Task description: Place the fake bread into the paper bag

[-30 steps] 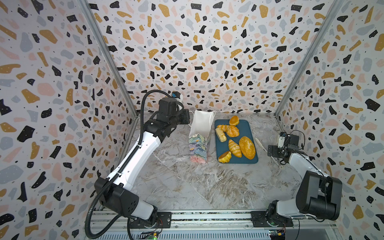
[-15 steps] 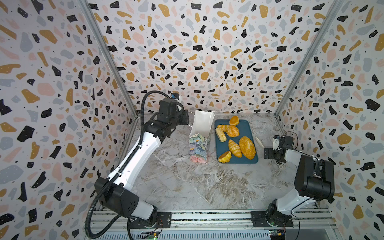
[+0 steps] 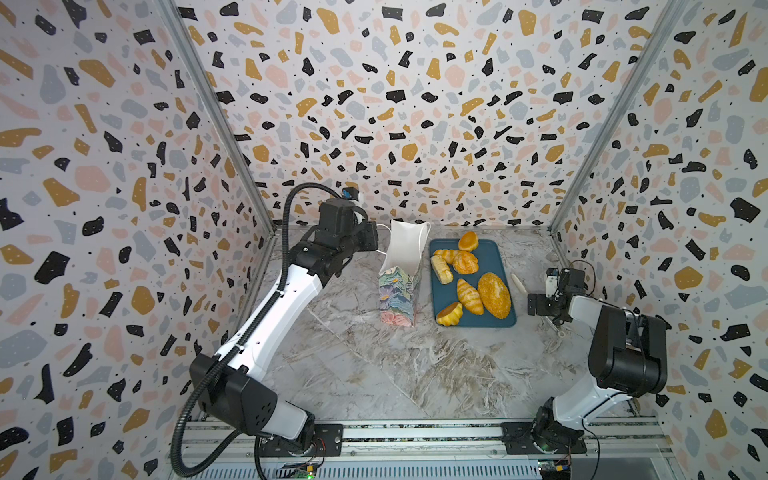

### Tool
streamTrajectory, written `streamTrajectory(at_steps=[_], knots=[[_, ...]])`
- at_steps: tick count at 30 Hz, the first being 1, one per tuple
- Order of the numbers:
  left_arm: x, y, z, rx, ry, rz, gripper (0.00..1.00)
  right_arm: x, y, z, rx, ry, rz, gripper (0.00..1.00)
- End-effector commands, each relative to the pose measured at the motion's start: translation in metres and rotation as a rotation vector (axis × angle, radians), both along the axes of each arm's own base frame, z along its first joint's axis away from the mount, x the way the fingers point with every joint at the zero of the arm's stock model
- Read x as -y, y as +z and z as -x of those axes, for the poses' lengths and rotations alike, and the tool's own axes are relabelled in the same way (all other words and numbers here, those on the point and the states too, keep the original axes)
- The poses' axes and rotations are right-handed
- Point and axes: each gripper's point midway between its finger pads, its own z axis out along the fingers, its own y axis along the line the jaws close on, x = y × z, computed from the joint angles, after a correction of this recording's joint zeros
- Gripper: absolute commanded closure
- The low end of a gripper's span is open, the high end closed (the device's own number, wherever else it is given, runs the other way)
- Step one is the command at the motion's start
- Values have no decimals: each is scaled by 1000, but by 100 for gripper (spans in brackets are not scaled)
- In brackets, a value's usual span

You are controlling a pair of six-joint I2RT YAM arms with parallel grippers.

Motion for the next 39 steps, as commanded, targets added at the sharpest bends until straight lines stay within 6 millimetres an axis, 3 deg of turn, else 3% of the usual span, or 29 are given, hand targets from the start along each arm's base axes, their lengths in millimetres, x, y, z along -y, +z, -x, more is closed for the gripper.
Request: streamTrajectory(at_steps=[1,8,21,28,35,39], knots=[[-5,13,3,44,10,16,95,1,3,-9,-7,4,3,2],[-6,14,4,50,14,17,96,1,-8,-11,-56,-15,-19,8],[-4,13,8,84,-8,34,96,-8,7,-16,-8,-133,-141,12],[-3,15,12,118,-18,55,95,-5,16,-18,-5,-246,-198,11],[3,7,10,109,-44,71,94,-13,14,-13,-2,-268,-255,5],[2,10,11,119,-47,53,94,-16,25,-12,21,-253,-255,4]])
